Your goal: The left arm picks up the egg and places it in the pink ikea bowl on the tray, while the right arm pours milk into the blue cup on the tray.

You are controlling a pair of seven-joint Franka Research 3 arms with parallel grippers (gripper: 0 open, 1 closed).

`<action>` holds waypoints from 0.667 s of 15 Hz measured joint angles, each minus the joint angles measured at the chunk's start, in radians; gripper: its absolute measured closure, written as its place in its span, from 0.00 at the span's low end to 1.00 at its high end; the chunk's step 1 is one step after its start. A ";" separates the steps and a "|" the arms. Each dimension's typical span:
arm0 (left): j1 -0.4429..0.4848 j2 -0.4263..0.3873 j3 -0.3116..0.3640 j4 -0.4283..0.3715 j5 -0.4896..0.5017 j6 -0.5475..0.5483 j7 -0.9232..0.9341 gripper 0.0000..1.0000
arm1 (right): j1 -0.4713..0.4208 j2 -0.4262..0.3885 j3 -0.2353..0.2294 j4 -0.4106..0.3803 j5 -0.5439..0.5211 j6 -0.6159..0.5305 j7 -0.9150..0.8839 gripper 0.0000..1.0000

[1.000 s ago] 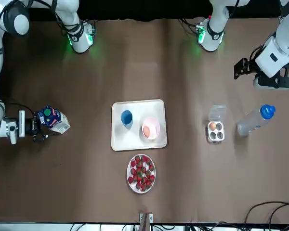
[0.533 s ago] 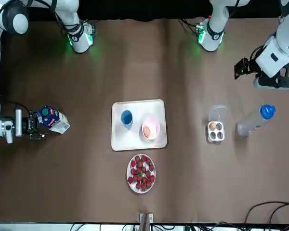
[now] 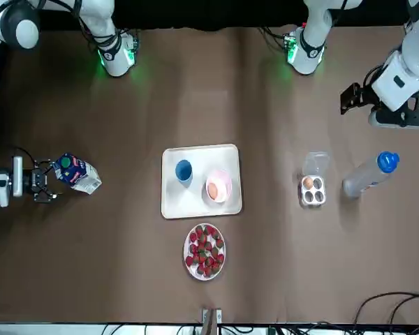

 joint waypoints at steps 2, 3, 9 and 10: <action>0.002 -0.007 0.005 0.001 0.000 0.000 0.000 0.00 | -0.009 -0.005 -0.002 0.036 -0.015 -0.027 0.034 0.03; 0.002 -0.009 0.005 0.001 0.000 -0.001 0.000 0.00 | -0.010 -0.012 -0.001 0.056 -0.034 -0.038 0.074 0.03; -0.001 -0.010 -0.002 0.001 0.000 -0.007 0.000 0.00 | 0.044 -0.130 0.011 0.140 -0.090 -0.124 0.455 0.03; -0.001 -0.010 -0.003 0.001 0.000 -0.009 0.000 0.00 | 0.065 -0.154 0.012 0.144 -0.101 -0.125 0.521 0.03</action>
